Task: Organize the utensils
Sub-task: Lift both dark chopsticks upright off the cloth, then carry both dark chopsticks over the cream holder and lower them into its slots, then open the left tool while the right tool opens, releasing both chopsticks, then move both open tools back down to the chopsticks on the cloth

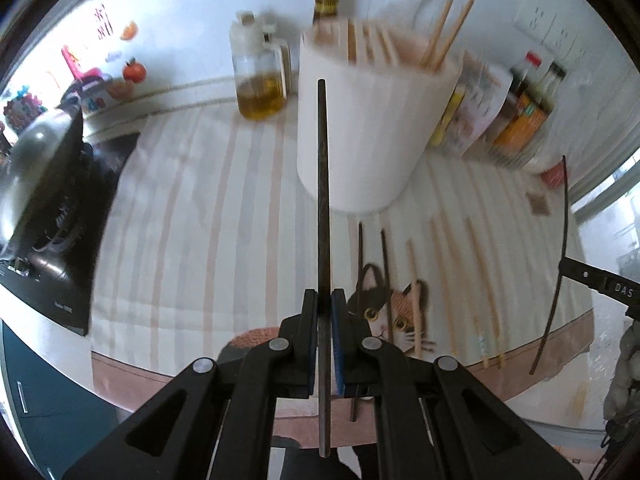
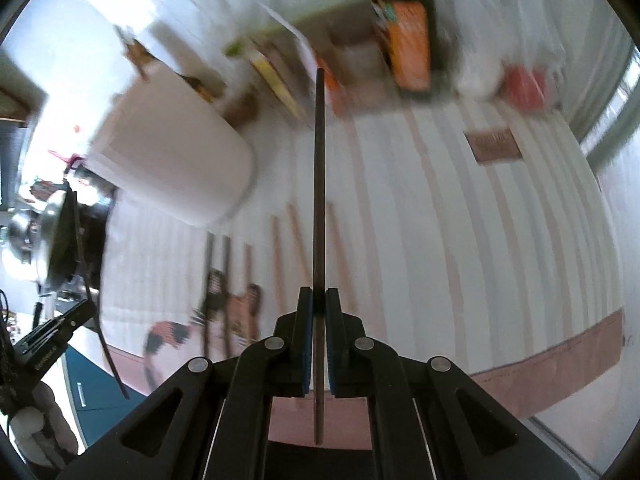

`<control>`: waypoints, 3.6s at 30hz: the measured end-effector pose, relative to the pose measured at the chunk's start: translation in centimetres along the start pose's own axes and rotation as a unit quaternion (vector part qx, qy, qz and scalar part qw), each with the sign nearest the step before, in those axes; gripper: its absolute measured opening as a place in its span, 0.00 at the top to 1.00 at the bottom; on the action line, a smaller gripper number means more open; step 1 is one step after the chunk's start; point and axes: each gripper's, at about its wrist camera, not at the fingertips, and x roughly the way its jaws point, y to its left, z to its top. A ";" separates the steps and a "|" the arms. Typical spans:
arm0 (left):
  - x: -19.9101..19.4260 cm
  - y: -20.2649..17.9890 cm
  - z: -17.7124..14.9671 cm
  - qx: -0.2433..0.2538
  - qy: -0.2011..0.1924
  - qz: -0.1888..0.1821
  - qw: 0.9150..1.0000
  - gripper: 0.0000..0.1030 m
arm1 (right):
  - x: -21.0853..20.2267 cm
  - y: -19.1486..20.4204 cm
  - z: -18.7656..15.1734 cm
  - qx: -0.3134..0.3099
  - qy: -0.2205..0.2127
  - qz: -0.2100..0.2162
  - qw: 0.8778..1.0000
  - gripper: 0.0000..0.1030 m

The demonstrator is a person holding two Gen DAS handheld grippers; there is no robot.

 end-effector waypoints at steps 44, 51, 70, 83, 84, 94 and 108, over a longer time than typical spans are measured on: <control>-4.5 -3.6 24.8 -0.018 -0.225 -0.082 0.971 0.96 | -6.2 11.7 21.8 -0.012 -0.349 0.129 0.928 0.95; -3.0 -3.5 25.3 -0.023 -0.224 -0.087 0.970 0.96 | -2.6 12.2 22.3 -0.020 -0.337 0.151 0.929 0.95; 0.2 -2.9 24.5 -0.023 -0.224 -0.103 0.969 0.96 | 0.4 12.1 18.9 -0.060 -0.309 0.174 0.933 0.94; -2.3 -2.2 22.6 -0.024 -0.231 -0.094 0.968 0.59 | -1.1 11.9 16.6 -0.093 -0.278 0.179 0.939 0.92; -2.7 -2.0 22.4 -0.026 -0.234 -0.101 0.967 0.51 | -1.4 11.7 16.4 -0.093 -0.275 0.180 0.940 0.88; -8.6 -0.6 19.9 -0.039 -0.276 -0.077 0.957 0.00 | -5.2 10.4 15.1 -0.075 -0.283 0.154 0.944 0.29; -9.3 1.2 10.7 -0.050 -0.221 0.029 0.973 0.00 | -10.1 7.6 8.8 -0.051 -0.226 -0.009 0.973 0.00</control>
